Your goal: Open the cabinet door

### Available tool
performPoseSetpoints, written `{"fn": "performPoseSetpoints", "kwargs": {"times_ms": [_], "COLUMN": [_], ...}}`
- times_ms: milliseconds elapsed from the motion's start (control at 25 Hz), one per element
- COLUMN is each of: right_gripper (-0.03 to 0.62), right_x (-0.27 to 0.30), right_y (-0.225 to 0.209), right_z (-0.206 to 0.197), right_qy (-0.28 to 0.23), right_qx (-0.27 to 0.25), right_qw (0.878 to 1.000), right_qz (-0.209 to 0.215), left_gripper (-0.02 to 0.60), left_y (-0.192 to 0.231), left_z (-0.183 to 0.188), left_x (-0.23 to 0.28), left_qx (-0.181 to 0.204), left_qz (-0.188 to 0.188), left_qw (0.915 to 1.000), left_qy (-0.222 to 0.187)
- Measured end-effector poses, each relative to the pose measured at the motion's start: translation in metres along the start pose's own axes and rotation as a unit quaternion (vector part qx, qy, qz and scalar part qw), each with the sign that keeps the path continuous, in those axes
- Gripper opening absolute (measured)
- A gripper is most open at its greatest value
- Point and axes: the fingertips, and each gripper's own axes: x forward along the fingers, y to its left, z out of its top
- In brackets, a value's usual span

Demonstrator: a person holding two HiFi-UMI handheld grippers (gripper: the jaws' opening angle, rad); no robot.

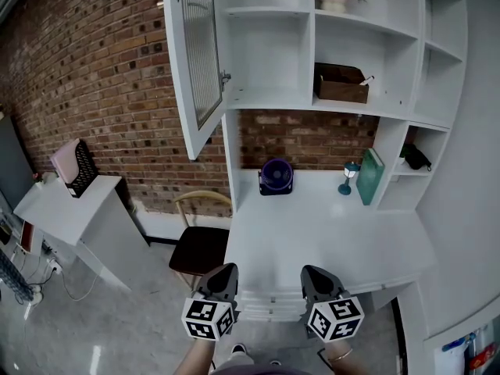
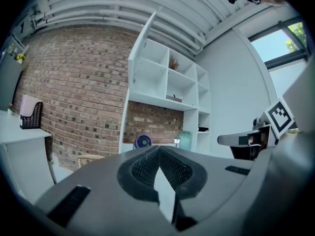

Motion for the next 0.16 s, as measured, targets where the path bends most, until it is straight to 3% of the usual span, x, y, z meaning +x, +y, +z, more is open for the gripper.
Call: {"fn": "performPoseSetpoints", "kwargs": {"times_ms": [160], "right_gripper": [0.002], "right_x": [-0.005], "right_y": [-0.0019], "right_z": [-0.0014], "right_qy": [0.002], "right_qx": [0.003], "right_qw": [1.0], "right_qz": [0.001], "left_gripper": [0.002], "left_y": [-0.0054], "left_z": [-0.002], "left_x": [-0.0024], "left_qx": [-0.002], "left_qz": [0.001], "left_qw": [1.0], "left_qy": [0.002]}}
